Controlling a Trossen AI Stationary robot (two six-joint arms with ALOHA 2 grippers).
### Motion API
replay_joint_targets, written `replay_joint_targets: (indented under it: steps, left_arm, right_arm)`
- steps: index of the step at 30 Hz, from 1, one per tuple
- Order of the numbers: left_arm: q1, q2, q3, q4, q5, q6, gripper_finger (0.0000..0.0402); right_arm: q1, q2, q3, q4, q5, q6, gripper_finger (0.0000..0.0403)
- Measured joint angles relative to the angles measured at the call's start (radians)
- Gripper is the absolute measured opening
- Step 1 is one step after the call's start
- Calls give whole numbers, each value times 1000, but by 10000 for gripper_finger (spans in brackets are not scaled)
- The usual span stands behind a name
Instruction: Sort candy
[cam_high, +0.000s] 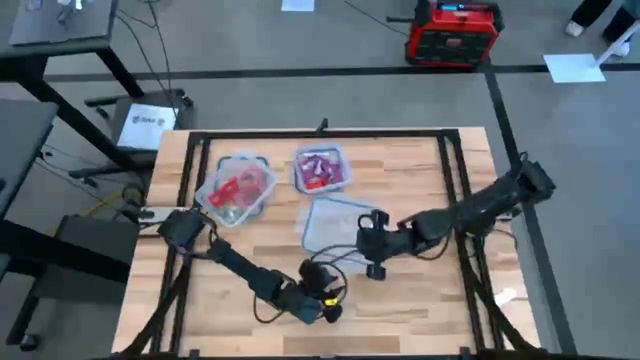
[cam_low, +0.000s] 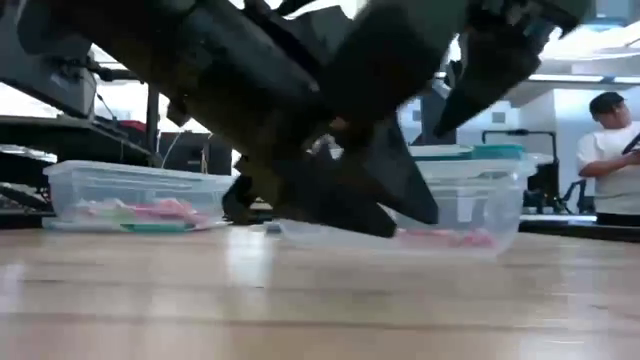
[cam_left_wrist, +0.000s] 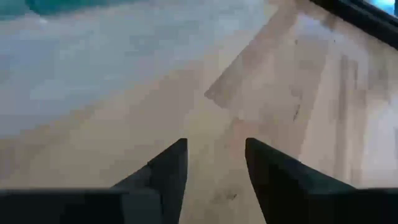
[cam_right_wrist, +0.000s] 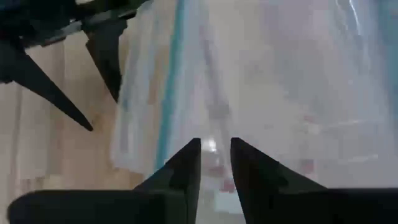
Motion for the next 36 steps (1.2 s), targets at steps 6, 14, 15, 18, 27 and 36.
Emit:
replay_joint_targets:
  steps: [6,14,15,18,27,36]
  left_arm:
    - [-25,86,65,1,-225,-35,146]
    - [-10,96,77,-4,-294,-89,146]
    - [-4,96,77,-2,-294,-80,146]
    - [12,96,77,0,-294,-70,146]
    - [15,96,77,-2,-296,-64,146]
    - [-30,96,84,59,-296,78,146]
  right_arm:
    - [27,31,1,-22,7,14,74]
    - [37,27,1,-20,-45,24,74]
    - [38,27,1,-14,-68,31,74]
    - [50,27,3,-9,-116,64,74]
    - [91,28,72,-18,-151,85,74]
    - [130,-56,163,-354,-63,83,74]
